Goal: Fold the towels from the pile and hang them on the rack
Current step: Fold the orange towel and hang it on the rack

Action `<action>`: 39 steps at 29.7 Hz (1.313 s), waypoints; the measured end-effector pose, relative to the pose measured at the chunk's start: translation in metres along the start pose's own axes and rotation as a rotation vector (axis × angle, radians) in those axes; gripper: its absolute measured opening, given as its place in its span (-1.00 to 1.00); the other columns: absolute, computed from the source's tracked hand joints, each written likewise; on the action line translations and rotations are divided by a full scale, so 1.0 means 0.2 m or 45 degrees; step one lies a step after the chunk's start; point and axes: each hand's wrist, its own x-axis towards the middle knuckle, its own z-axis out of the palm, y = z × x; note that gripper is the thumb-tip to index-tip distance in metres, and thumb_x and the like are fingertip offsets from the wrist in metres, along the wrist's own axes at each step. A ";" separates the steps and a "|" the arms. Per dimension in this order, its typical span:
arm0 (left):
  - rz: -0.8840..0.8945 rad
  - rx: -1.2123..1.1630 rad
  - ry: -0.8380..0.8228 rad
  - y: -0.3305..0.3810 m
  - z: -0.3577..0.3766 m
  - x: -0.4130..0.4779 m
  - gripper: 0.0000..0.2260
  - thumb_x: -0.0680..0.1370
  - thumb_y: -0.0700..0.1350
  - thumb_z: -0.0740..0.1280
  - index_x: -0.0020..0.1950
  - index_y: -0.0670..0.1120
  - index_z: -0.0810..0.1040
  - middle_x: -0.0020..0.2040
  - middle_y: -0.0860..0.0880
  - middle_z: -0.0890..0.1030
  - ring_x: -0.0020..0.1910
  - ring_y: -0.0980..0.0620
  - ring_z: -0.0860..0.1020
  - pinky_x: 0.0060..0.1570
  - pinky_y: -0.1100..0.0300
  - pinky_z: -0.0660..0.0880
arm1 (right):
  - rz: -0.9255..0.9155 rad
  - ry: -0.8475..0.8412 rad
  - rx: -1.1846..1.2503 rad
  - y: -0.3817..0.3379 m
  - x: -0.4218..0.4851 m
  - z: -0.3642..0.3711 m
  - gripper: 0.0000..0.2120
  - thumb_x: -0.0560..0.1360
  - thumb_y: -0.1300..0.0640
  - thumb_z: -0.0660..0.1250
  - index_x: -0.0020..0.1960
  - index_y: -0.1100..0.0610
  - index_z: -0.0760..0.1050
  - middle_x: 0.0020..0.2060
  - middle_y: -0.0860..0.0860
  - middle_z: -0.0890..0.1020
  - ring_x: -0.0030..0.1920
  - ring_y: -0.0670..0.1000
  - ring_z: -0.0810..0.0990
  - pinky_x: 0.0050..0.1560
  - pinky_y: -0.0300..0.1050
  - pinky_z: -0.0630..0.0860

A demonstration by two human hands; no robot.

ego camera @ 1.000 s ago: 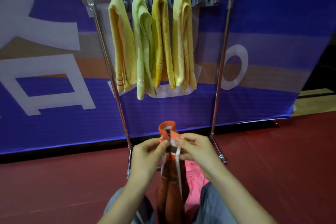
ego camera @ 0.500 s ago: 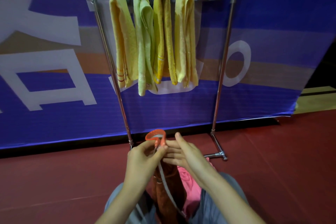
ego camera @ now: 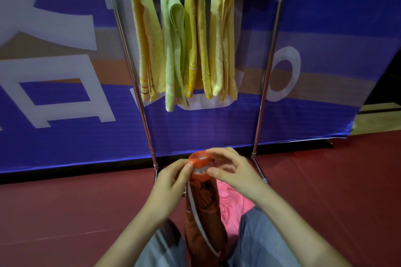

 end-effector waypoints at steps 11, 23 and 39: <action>0.006 0.030 -0.014 0.04 -0.08 0.01 -0.75 0.49 -0.01 0.15 -0.16 -0.13 0.54 -0.26 0.00 0.59 -0.26 0.23 0.48 -0.17 0.34 0.42 | 0.062 -0.315 -0.646 0.16 0.00 -0.16 -0.76 0.38 0.03 0.42 0.02 0.07 0.61 0.13 -0.15 0.36 0.31 -0.08 0.23 0.30 -0.35 0.06; 0.061 0.343 0.228 0.04 -0.16 0.14 -0.80 0.59 -0.17 0.15 -0.24 -0.10 0.42 -0.39 0.04 0.42 -0.39 0.24 0.41 -0.33 0.36 0.30 | -0.192 0.253 -0.496 0.02 0.08 -0.31 -0.78 0.37 0.13 0.42 -0.35 -0.05 0.41 -0.41 -0.05 0.48 -0.34 -0.22 0.41 -0.25 -0.25 0.36; 0.212 0.337 0.381 0.38 -0.33 0.34 -0.81 0.60 -0.12 0.10 -0.10 -0.16 0.43 -0.19 -0.24 0.52 -0.27 0.00 0.50 -0.38 0.38 0.51 | -0.653 0.612 -0.397 -0.49 0.21 -0.37 -0.75 0.40 0.17 0.39 -0.01 -0.08 0.44 -0.27 -0.15 0.60 -0.26 -0.27 0.57 -0.18 -0.38 0.48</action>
